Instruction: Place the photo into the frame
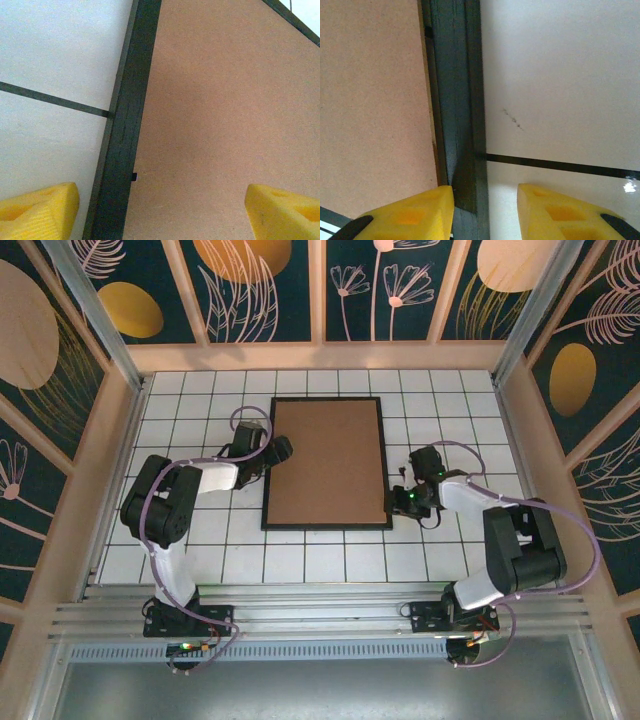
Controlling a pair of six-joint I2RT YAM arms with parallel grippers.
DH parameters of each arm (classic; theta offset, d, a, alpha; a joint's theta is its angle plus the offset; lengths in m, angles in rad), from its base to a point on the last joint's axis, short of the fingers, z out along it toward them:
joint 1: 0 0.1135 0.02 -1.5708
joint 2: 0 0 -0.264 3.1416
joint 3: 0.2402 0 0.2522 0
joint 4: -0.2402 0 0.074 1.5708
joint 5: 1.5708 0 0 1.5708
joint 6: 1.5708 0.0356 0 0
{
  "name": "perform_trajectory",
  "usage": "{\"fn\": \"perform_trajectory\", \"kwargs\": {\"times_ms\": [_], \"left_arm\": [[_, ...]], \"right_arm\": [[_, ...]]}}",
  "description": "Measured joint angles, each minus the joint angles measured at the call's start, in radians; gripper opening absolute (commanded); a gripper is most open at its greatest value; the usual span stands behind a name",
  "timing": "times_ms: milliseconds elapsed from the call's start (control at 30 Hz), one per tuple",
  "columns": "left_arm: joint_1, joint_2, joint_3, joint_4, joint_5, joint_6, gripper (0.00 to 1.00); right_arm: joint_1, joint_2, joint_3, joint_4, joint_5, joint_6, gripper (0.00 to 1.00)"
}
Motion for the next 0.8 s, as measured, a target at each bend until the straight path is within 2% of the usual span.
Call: {"fn": "perform_trajectory", "kwargs": {"times_ms": [433, 800], "left_arm": [[0.006, -0.005, -0.025, 0.050, 0.012, -0.035, 0.84], [0.006, -0.003, -0.047, 0.100, -0.027, -0.052, 0.82]], "right_arm": [[0.008, 0.028, -0.006, 0.051, -0.093, 0.027, 0.39], [0.046, 0.032, -0.019, 0.079, -0.134, 0.108, 0.38]]}}
